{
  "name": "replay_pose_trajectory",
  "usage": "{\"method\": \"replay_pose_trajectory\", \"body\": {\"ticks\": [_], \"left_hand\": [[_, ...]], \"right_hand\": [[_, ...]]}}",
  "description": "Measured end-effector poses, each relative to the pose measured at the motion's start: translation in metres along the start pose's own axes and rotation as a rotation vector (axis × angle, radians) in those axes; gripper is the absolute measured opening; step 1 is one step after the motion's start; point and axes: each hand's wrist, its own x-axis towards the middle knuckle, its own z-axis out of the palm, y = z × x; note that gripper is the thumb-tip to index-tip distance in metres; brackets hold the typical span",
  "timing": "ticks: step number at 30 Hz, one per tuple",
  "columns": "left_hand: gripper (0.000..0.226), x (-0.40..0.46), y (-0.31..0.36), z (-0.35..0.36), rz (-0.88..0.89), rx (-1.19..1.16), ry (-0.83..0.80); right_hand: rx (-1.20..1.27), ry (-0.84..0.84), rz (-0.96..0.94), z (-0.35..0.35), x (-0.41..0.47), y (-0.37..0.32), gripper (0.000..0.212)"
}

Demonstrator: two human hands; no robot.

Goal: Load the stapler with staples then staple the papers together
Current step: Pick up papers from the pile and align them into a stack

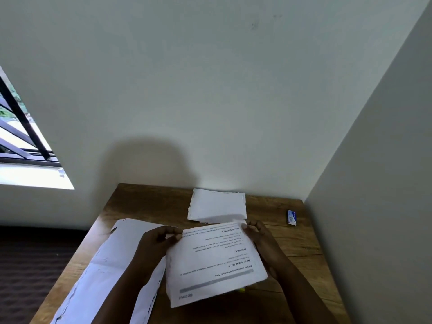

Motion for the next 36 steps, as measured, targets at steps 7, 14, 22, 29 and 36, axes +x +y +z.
{"method": "replay_pose_trajectory", "body": {"ticks": [7,14,22,29,36], "left_hand": [[0.016,0.0,0.001,0.001,0.033,-0.015,0.027],[0.021,-0.005,0.006,0.011,-0.041,0.017,-0.34],[0.037,-0.01,0.005,0.035,0.031,-0.025,-0.482],[0.047,-0.003,0.001,0.04,0.017,-0.17,-0.33],[0.055,-0.003,-0.003,0.044,0.028,-0.235,-0.401]], "right_hand": [[-0.098,-0.014,-0.005,-0.004,0.001,0.008,0.057],[0.357,0.317,-0.064,-0.002,0.006,-0.003,0.043],[0.443,0.117,0.077,0.006,0.005,-0.003,0.047],[0.143,-0.002,0.044,0.012,0.001,0.01,0.042],[-0.034,0.166,-0.101,0.012,0.002,0.003,0.033]]}}
